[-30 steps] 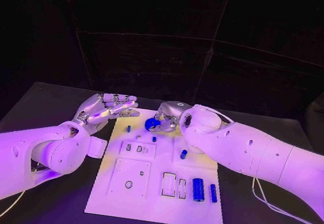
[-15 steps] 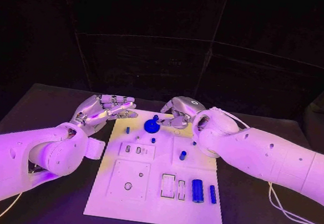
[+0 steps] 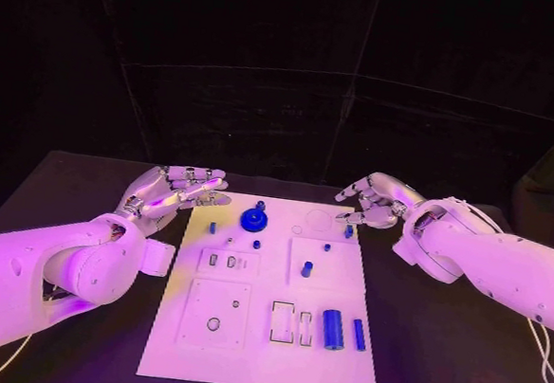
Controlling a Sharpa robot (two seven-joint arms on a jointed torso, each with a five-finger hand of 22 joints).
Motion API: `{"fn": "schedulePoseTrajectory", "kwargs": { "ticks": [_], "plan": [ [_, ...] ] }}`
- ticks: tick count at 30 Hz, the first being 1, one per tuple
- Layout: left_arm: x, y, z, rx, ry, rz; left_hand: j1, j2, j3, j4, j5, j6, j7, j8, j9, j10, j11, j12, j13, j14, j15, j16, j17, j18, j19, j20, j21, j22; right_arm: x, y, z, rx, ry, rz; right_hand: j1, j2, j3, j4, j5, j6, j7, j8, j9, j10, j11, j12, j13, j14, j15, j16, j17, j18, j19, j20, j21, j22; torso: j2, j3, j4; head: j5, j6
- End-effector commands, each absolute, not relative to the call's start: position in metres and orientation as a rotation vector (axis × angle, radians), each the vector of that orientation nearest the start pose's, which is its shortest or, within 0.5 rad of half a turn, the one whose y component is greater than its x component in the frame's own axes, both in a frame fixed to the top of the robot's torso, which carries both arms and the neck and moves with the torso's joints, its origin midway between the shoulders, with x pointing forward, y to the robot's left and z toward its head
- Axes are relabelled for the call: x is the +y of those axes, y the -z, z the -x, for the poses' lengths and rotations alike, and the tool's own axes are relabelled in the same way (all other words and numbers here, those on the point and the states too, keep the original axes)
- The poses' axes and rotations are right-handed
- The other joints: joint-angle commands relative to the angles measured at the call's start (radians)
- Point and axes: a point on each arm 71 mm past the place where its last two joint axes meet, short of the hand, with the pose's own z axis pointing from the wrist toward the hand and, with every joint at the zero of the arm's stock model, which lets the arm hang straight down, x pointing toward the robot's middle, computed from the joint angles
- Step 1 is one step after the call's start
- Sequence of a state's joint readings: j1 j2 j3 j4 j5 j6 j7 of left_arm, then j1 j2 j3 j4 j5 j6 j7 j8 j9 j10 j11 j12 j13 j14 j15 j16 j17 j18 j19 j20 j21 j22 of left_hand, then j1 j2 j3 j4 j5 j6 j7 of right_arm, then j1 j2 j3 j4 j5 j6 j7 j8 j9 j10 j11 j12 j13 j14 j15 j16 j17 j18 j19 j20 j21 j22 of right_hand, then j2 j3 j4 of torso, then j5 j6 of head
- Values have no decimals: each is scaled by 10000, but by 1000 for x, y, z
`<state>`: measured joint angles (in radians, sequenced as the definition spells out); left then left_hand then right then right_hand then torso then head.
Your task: Assemble the parts on the task board
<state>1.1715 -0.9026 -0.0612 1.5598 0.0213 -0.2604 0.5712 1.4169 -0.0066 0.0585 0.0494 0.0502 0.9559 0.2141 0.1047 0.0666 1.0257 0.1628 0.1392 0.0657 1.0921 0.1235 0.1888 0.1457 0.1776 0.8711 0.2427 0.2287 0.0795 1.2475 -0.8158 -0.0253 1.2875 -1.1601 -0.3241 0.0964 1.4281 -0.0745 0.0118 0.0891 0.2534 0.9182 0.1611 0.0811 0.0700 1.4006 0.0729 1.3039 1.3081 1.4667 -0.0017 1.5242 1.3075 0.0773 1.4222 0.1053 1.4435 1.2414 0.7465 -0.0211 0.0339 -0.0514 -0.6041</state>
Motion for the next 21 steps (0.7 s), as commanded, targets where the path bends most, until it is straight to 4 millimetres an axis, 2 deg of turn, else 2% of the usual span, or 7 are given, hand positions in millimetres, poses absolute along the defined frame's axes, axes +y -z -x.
{"fn": "schedulePoseTrajectory", "kwargs": {
  "ticks": [1, 6, 7, 8, 11, 12, 21],
  "plan": [
    [227, 183, -474, 12964, 16707, 10567, -6, 128, -18, -62, -14, 54, 7, -55, -7, 55, 26, -40, -10, 47, 12, -53, 11, 78, 90, 3, -39, -8, -268, 166, -534, 16188, -7976, -1243, 114, -10, 7, -82, 2, 23, 0, -16, -15, -78, -21, -48, 16, 798, -39, 13, 1544, -119, -18, -52, -39, -7, 9, 62, -55, -47, 17],
    [226, 184, -475, 12968, 16705, 10568, -6, 128, -18, -62, -14, 54, 7, -55, -7, 55, 26, -40, -10, 47, 12, -53, 11, 78, 90, 3, -39, -8, -280, 178, -532, 16392, -7715, -1373, 124, -4, 8, -93, 9, 17, 1, -20, -16, -92, -19, -70, -4, 797, -39, 11, 1540, -118, -21, -52, -41, -12, 7, 35, -45, -96, -6],
    [226, 184, -475, 12968, 16703, 10569, -6, 128, -18, -62, -14, 54, 7, -55, -7, 55, 26, -40, -10, 47, 12, -53, 11, 78, 90, 3, -39, -8, -282, 180, -532, 16432, -7686, -1392, 117, 4, 5, -92, 19, 11, 4, -23, -18, -94, -17, -73, -6, 797, -38, 10, 1540, -117, -22, -51, -43, -15, 10, 44, -47, -100, -9],
    [227, 184, -475, 12968, 16700, 10569, -6, 128, -18, -62, -14, 54, 7, -55, -7, 55, 26, -40, -10, 47, 12, -53, 11, 78, 90, 3, -39, -8, -283, 183, -532, 16476, -7665, -1410, 106, 15, 0, -90, 32, 5, 6, -27, -18, -95, -15, -75, -8, 797, -36, 11, 1543, -117, -23, -51, -44, -17, 10, 36, -38, -116, -15],
    [227, 184, -476, 12968, 16685, 10573, -6, 128, -18, -62, -14, 54, 7, -55, -7, 55, 26, -40, -10, 47, 12, -53, 11, 78, 90, 3, -39, -8, -284, 190, -531, 16593, -7626, -1460, 66, 40, -21, -80, 77, -5, 12, -33, -19, -91, -10, -72, -3, 798, -32, 12, 1546, -118, -21, -48, -42, -12, 13, 40, -34, -137, -29],
    [227, 184, -476, 12967, 16679, 10575, -6, 128, -18, -62, -14, 54, 7, -55, -7, 55, 26, -40, -10, 47, 12, -53, 11, 78, 90, 3, -39, -8, -284, 191, -531, 16621, -7613, -1476, 64, 41, -21, -80, 79, -5, 12, -33, -19, -91, -10, -72, -4, 798, -32, 12, 1546, -118, -21, -48, -42, -12, 8, 15, -30, -144, -45],
    [228, 185, -477, 12957, 16634, 10584, -6, 128, -18, -62, -14, 54, 7, -55, -7, 55, 26, -40, -10, 47, 12, -53, 11, 78, 90, 3, -39, -8, -286, 200, -532, 16707, -7546, -1555, 10, 67, -49, -64, 128, -18, 18, -41, -21, -102, -4, -92, -21, 800, -27, 14, 1554, -116, -27, -45, -47, -25, 0, 4, -26, -163, -88]
  ]
}}
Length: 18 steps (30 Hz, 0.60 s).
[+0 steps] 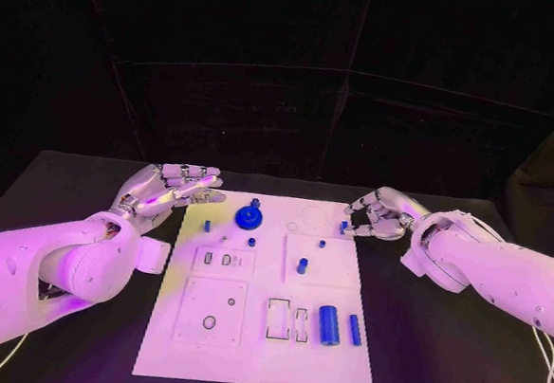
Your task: Assemble the parts on the task board
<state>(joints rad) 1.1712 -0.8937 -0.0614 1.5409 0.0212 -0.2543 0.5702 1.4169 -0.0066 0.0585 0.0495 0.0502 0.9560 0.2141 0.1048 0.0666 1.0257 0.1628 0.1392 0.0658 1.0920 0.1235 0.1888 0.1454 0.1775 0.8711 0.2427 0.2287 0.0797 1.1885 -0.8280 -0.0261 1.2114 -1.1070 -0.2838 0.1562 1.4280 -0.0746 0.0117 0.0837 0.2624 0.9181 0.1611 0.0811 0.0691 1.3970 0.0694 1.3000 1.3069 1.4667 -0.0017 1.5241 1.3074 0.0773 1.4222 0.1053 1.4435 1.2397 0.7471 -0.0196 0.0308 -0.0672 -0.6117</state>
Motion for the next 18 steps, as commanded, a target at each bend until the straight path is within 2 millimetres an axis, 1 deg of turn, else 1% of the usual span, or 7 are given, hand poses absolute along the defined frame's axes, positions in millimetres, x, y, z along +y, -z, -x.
{"fn": "schedulePoseTrajectory", "kwargs": {
  "ticks": [1, 3, 6, 11, 13, 18],
  "plan": [
    [228, 185, -478, 12956, 16630, 10585, -6, 128, -18, -62, -14, 53, 7, -55, -7, 55, 26, -41, -11, 47, 12, -53, 14, 78, 91, 3, -39, -10, -285, 200, -532, 16708, -7540, -1562, 1, 79, -52, -7, 49, -19, 19, -41, -12, -57, 32, -39, 4, 802, -26, 19, 1566, -117, -25, -45, -44, -1, -7, -11, 6, -9, -12],
    [228, 185, -478, 12956, 16629, 10584, -6, 128, -18, -62, -14, 53, 7, -55, -7, 55, 26, -41, -11, 47, 12, -53, 14, 78, 91, 3, -39, -10, -285, 201, -533, 16718, -7525, -1577, -1, 81, -53, -6, 52, -19, 19, -41, -12, -55, 32, -38, 6, 803, -25, 20, 1568, -118, -24, -44, -43, 0, -8, -10, -3, -12, -8],
    [228, 185, -478, 12960, 16638, 10583, -6, 128, -18, -62, -14, 53, 7, -55, -7, 55, 26, -41, -11, 47, 12, -53, 14, 78, 91, 3, -39, -10, -285, 202, -534, 16762, -7486, -1608, -6, 126, -45, -4, 75, -14, 18, -38, -9, -45, 31, -26, 17, 808, -25, 29, 1590, -120, -18, -43, -38, 12, -10, -13, 5, -31, -19],
    [227, 185, -478, 12964, 16642, 10583, -6, 129, -18, -63, -14, 54, 7, -55, -7, 56, 26, -41, -10, 47, 12, -54, 14, 79, 91, 3, -40, -11, -284, 206, -535, 16937, -7389, -1598, 135, 362, 95, -117, -90, 164, -4, 47, 18, -3, 7, 19, 58, 819, -42, 46, 1634, -123, 1, -51, -22, 41, -10, -13, 6, -33, -28],
    [227, 185, -478, 12965, 16639, 10584, -3, 140, -12, -84, -14, 74, 1, -58, -4, 82, 20, -46, -8, 56, 9, -70, 18, 79, 102, 1, -52, -21, -283, 208, -535, 17011, -7360, -1571, 172, 417, 145, -161, -156, 232, -12, 75, 24, 10, -1, 34, 72, 820, -48, 47, 1638, -125, 5, -57, -19, 48, -10, -12, 7, -36, -44],
    [227, 186, -478, 12967, 16627, 10589, -3, 140, -12, -84, -14, 74, 1, -58, -4, 82, 20, -46, -8, 56, 9, -70, 18, 79, 102, 1, -52, -21, -283, 213, -534, 17167, -7294, -1529, 188, 441, 172, -188, -186, 274, -17, 91, 26, 17, -7, 41, 78, 823, -52, 52, 1652, -125, 7, -61, -18, 49, -14, -17, 14, -36, -55]
  ]
}}
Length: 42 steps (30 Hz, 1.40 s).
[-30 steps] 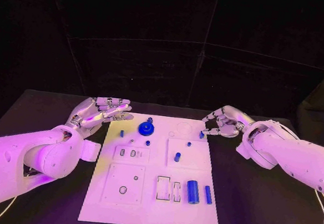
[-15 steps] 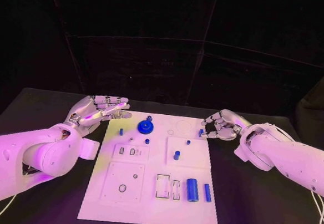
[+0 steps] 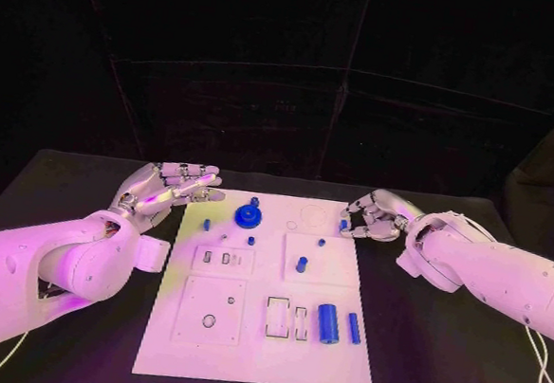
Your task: Assemble the parts on the task board
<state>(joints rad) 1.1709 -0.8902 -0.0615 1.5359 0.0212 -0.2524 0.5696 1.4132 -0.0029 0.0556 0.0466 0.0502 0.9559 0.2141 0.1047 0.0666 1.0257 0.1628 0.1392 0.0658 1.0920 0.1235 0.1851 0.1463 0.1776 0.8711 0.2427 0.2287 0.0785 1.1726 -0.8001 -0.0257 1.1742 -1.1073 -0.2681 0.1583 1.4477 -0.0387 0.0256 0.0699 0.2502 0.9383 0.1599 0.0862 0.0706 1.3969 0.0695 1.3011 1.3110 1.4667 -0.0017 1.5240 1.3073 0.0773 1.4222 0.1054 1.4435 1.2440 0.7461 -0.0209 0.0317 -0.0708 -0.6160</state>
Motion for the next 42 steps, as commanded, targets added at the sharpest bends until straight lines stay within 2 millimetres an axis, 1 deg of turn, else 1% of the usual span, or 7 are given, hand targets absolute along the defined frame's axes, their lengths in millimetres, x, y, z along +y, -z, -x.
{"fn": "schedulePoseTrajectory", "kwargs": {
  "ticks": [1, 13, 16, 20, 35, 38, 42],
  "plan": [
    [227, 186, -478, 12968, 16629, 10589, 34, 103, 17, -55, -14, 74, 1, -58, -4, 82, 20, -46, -8, 57, 9, -33, 9, 79, 102, 1, -52, -9, -283, 213, -534, 17182, -7281, -1531, -9, 83, 33, -50, -64, 71, -6, 39, 10, 17, -8, 29, 37, 823, -53, 53, 1653, -125, 7, -61, -18, 6, -4, -3, 4, -6, -15],
    [228, 186, -478, 12963, 16608, 10594, 34, 103, 17, -55, -14, 74, 1, -58, -4, 82, 20, -46, -8, 57, 9, -33, 9, 79, 102, 1, -52, -9, -284, 216, -535, 17183, -7161, -1578, -35, 196, 124, -81, -124, 240, -26, 101, 19, 50, -26, 69, 75, 830, -67, 63, 1679, -128, 19, -74, -7, 26, -3, -1, -3, -7, -23],
    [228, 186, -478, 12964, 16605, 10596, 38, 108, 20, -66, -14, 78, 0, -62, -5, 88, 19, -51, -8, 60, 8, -40, 10, 79, 106, 0, -57, -13, -284, 216, -535, 17176, -7184, -1561, -56, 313, 215, -84, -186, 390, -55, 154, 27, 58, -50, 80, 86, 831, -84, 64, 1685, -129, 23, -86, -4, 33, -3, -1, -2, -7, -28],
    [228, 186, -478, 12968, 16597, 10600, 38, 108, 20, -66, -14, 78, 0, -62, -5, 88, 19, -51, -8, 60, 8, -40, 10, 79, 106, 0, -57, -13, -283, 216, -535, 17188, -7215, -1539, -44, 474, 404, -128, -486, 682, -139, 244, 37, 68, -120, 97, 106, 833, -140, 65, 1694, -129, 27, -130, 0, 42, -4, -4, -1, -15, -40],
    [228, 186, -478, 12977, 16590, 10606, 42, 115, 26, -73, -14, 80, 0, -65, -5, 90, 18, -56, -9, 62, 7, -45, 11, 79, 109, 0, -61, -16, -280, 217, -536, 17222, -7164, -1539, -60, 436, 490, -200, -576, 742, -159, 216, 8, 85, -141, 121, 132, 841, -163, 79, 1732, -138, 46, -159, 16, 81, -5, 0, -2, -27, -70],
    [229, 186, -478, 12980, 16587, 10609, 42, 115, 26, -73, -14, 80, 0, -65, -5, 90, 18, -56, -9, 62, 7, -45, 11, 79, 109, 0, -61, -16, -279, 216, -536, 17113, -7147, -1548, -36, 564, 644, -237, -590, 1000, -236, 317, 38, 120, -199, 164, 173, 846, -202, 86, 1751, -144, 66, -185, 32, 119, -4, -1, -6, -16, -86],
    [229, 186, -478, 12986, 16582, 10613, 42, 115, 26, -73, -14, 80, 0, -65, -5, 90, 18, -56, -9, 62, 7, -45, 11, 79, 109, 0, -61, -16, -280, 214, -537, 16767, -7098, -1581, 54, 884, 1025, -327, -808, 1518, -442, 552, 124, 176, -368, 217, 230, 856, -335, 102, 1793, -154, 102, -290, 61, 187, -2, 4, -7, -31, -93]
  ]
}}
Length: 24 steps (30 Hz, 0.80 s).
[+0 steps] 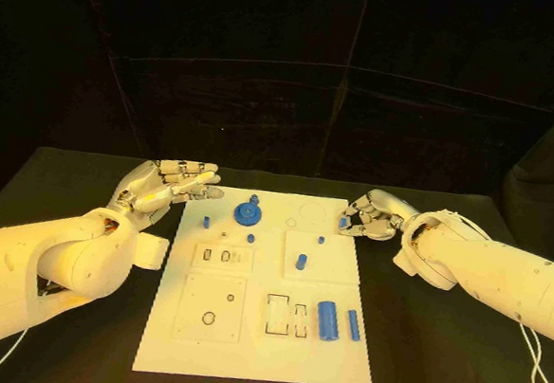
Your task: Assemble the parts on the task board
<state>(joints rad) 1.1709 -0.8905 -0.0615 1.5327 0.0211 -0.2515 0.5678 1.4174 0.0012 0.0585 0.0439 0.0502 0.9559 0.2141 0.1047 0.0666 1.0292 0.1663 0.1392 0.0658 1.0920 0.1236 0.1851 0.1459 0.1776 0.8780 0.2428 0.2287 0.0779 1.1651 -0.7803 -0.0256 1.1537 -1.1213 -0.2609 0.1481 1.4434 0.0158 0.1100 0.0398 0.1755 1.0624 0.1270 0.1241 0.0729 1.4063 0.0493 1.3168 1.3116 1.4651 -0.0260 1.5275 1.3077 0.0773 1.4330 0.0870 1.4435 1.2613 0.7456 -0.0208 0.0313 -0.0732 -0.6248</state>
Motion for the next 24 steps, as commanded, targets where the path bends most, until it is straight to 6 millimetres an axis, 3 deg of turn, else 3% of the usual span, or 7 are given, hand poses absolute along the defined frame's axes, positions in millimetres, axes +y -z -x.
{"fn": "schedulePoseTrajectory", "kwargs": {
  "ticks": [1, 7, 15, 24],
  "plan": [
    [229, 186, -479, 12987, 16580, 10615, 1, 74, -3, -46, -13, 79, 0, -65, -5, 55, -17, -56, -9, 63, 7, -45, 15, 79, 40, -1, -61, -10, -280, 213, -537, 16665, -7079, -1595, 99, 427, 280, -39, -82, 397, -168, 237, 127, 99, -212, 71, 236, 876, -128, 75, 1808, -155, -2, -138, 63, 18, 2, 5, -2, -5, -6],
    [229, 186, -478, 12989, 16565, 10620, 1, 74, -3, -46, -13, 79, 0, -65, -5, 55, -17, -56, -9, 63, 7, -45, 15, 79, 40, -1, -61, -10, -280, 209, -536, 16074, -6999, -1664, 54, 624, 672, -125, -168, 601, -307, 381, 188, 183, -340, 121, 295, 899, -253, 116, 1909, -164, 20, -270, 76, 55, 0, -5, 12, -39, -21],
    [229, 185, -477, 12993, 16563, 10625, 10, 83, 6, -64, -14, 79, -1, -75, -7, 59, -17, -67, -10, 67, 6, -56, 17, 79, 46, -3, -69, -16, -269, 201, -523, 15935, -7174, -1815, -151, 440, 870, -199, -57, 428, -243, 293, 159, 198, -301, 110, 308, 903, -245, 120, 1924, -169, 27, -297, 74, 55, -31, -29, -13, -19, -34],
    [229, 186, -479, 13023, 16567, 10636, 12, 84, 7, -69, -14, 80, -3, -77, -7, 61, -18, -69, -10, 65, 7, -61, 17, 78, 47, -3, -72, -18, -213, 187, -504, 16314, -7396, -1374, -331, 370, 994, -185, -97, 358, -211, 238, 143, 156, -273, 31, 251, 895, -220, 104, 1893, -167, 23, -278, 65, 41, -193, -105, -33, 136, -173]
  ]
}}
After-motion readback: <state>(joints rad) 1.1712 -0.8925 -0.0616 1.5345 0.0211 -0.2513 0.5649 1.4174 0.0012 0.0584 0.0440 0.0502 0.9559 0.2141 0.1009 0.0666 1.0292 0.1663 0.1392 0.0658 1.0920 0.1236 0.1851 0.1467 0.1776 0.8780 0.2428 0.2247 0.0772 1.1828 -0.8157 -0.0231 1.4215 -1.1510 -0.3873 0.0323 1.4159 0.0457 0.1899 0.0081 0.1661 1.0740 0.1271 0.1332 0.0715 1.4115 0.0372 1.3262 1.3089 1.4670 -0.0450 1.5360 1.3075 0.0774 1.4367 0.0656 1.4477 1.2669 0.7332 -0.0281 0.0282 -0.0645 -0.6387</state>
